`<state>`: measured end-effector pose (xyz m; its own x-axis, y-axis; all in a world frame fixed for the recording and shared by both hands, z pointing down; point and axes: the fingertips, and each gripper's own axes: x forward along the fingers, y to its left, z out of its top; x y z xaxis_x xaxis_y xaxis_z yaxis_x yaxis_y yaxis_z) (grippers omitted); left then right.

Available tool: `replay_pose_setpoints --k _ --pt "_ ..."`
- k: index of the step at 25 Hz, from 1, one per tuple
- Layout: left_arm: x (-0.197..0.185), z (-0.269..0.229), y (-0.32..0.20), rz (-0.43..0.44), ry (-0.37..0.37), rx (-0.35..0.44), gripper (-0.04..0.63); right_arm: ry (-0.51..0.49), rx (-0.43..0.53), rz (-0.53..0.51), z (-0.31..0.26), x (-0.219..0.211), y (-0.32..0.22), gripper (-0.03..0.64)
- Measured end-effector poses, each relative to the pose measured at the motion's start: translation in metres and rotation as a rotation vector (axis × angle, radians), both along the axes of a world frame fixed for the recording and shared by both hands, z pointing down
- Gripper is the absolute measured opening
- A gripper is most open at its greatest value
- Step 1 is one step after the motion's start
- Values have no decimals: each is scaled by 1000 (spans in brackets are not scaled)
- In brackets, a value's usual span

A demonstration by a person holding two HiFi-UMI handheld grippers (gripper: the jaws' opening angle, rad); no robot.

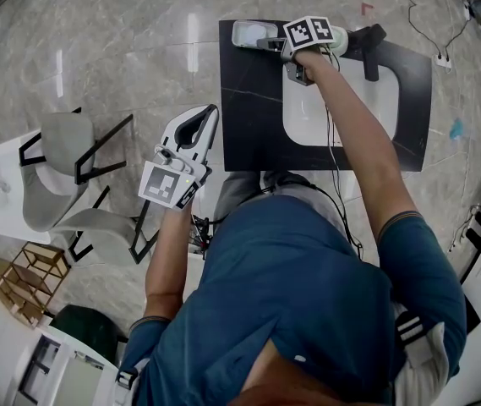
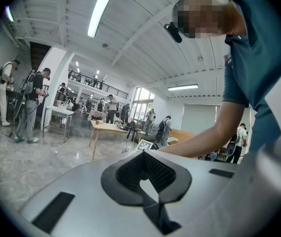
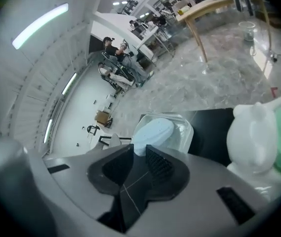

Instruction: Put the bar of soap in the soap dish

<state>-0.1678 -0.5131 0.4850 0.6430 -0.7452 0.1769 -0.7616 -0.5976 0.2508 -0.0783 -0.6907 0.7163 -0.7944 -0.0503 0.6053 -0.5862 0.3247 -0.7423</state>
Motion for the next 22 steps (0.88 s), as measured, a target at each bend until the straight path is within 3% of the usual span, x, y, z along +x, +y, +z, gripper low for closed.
replay_pose_setpoints --k 8,15,17,18,21,22 --pt "-1 1 1 -4 2 -2 3 -176 79 72 -9 -18 -8 89" --pt "-3 4 2 -7 5 -10 3 -247 216 147 -27 -24 -31 117" --pt "-3 5 2 -5 7 -12 3 -185 292 146 -29 -16 -40 115" --pt "-4 6 2 -6 7 -14 3 -115 327 97 -22 -13 -39 115" --pt "-6 6 2 -9 5 -11 3 118 387 -159 8 -7 -15 110" --pt "-6 6 1 -9 4 -9 3 164 399 -223 14 -6 -8 64"
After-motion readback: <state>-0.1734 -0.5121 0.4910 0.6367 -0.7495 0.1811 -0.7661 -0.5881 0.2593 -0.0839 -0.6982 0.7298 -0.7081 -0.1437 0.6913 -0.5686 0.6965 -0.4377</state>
